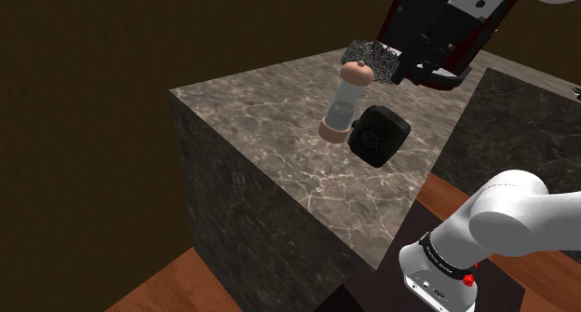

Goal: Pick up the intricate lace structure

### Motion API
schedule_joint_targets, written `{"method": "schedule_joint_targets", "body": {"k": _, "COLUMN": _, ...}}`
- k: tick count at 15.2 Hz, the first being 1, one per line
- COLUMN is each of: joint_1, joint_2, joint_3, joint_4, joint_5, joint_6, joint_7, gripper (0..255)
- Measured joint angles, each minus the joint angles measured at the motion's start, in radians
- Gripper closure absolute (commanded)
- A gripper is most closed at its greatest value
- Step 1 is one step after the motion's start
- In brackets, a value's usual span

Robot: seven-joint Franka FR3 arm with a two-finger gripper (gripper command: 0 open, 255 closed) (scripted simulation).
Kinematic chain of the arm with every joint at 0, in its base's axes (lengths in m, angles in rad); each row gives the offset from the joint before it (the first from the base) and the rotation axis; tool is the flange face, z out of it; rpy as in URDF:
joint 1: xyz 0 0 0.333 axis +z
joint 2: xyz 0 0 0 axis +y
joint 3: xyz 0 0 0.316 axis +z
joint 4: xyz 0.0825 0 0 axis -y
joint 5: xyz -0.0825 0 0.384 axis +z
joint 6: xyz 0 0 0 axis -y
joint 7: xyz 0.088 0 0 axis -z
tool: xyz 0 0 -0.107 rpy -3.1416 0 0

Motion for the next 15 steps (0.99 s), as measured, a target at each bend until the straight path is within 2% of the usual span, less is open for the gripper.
{"method": "schedule_joint_targets", "body": {"k": 2, "joint_1": 0.0, "joint_2": 0.013, "joint_3": -0.009, "joint_4": 0.003, "joint_5": 0.001, "joint_6": 0.009, "joint_7": -0.01, "gripper": 0}}
{"method": "schedule_joint_targets", "body": {"k": 4, "joint_1": -0.003, "joint_2": 0.058, "joint_3": -0.051, "joint_4": 0.029, "joint_5": -0.002, "joint_6": 0.023, "joint_7": -0.052, "gripper": 0}}
{"method": "schedule_joint_targets", "body": {"k": 9, "joint_1": -0.003, "joint_2": 0.215, "joint_3": -0.172, "joint_4": 0.141, "joint_5": 0.011, "joint_6": 0.047, "joint_7": -0.183, "gripper": 0}}
{"method": "schedule_joint_targets", "body": {"k": 15, "joint_1": 0.009, "joint_2": 0.436, "joint_3": -0.316, "joint_4": 0.322, "joint_5": 0.076, "joint_6": 0.039, "joint_7": -0.35, "gripper": 0}}
